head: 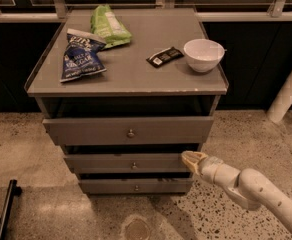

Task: Open middle drawer

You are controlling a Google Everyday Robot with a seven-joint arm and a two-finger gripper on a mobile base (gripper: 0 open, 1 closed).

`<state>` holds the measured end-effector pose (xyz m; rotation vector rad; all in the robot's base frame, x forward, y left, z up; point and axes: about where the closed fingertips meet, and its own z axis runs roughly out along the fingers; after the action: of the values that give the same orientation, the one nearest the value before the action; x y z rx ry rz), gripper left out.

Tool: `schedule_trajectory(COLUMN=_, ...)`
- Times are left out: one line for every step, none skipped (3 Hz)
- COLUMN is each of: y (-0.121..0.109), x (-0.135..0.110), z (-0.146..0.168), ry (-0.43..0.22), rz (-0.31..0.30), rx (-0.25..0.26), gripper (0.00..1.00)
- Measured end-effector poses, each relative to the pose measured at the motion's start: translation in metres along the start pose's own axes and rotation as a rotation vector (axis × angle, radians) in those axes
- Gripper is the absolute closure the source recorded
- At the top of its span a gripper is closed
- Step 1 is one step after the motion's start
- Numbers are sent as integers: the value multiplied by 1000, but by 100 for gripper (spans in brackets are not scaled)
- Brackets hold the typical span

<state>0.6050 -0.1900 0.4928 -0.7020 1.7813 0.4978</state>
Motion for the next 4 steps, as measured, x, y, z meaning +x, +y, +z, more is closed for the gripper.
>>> schedule_trajectory(y=2, x=10, z=15, ry=-32, rz=6, rx=16, gripper=100)
schedule_trajectory(y=-2, x=3, z=41, ry=-81, rz=-24, rx=7, gripper=100)
schedule_trajectory(y=-6, x=2, z=42, ry=-86, rz=-26, rx=13, gripper=100)
schedule_trajectory(y=-5, x=5, z=48, ry=-67, rz=-32, rx=15, gripper=100)
